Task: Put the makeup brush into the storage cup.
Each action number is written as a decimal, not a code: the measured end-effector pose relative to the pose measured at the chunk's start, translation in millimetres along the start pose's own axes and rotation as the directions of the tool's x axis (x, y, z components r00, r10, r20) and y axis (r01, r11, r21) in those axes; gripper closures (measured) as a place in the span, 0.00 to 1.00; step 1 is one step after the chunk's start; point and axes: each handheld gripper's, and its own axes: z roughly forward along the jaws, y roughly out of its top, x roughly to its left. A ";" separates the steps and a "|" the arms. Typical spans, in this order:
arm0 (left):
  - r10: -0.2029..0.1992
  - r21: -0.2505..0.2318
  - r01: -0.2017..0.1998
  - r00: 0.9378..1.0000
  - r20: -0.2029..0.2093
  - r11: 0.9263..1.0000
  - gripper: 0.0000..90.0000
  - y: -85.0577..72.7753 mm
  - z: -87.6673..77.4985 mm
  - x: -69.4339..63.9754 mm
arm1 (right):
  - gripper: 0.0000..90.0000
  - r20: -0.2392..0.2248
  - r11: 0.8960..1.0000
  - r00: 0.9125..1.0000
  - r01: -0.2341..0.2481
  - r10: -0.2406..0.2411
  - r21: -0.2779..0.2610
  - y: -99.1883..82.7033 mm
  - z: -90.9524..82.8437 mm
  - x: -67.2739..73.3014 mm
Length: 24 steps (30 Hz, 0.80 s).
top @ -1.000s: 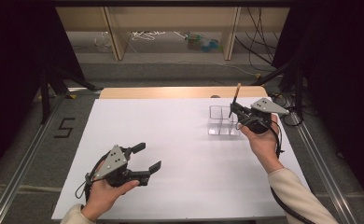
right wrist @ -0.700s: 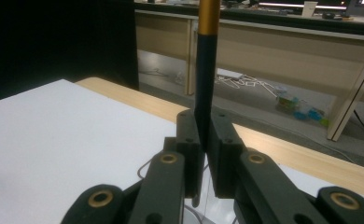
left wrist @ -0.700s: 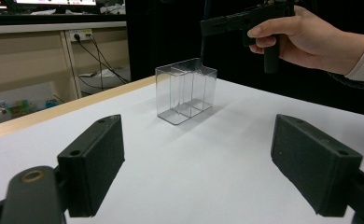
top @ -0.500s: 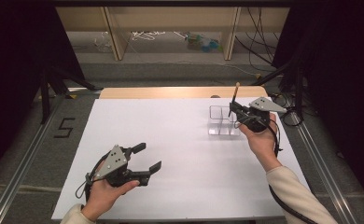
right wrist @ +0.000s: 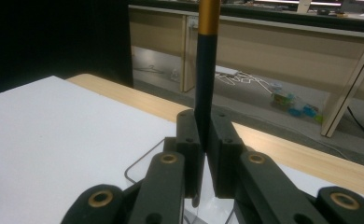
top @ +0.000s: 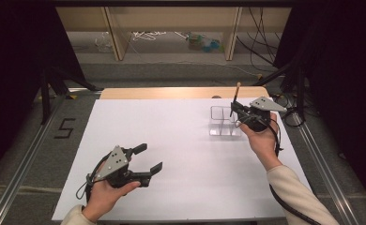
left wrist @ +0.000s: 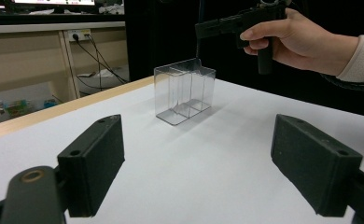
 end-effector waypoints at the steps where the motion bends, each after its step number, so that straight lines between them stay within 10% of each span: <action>1: 0.000 0.000 0.000 1.000 0.000 1.000 0.19 0.0 0.1 0.0 | 0.94 -0.001 1.000 1.000 0.000 0.000 0.001 0.2 0.1 -0.1; 24: 0.003 0.001 -0.003 1.000 -0.001 1.000 0.19 0.1 -0.3 0.3 | 0.94 0.004 1.000 1.000 0.005 -0.005 0.016 -2.4 7.2 -2.7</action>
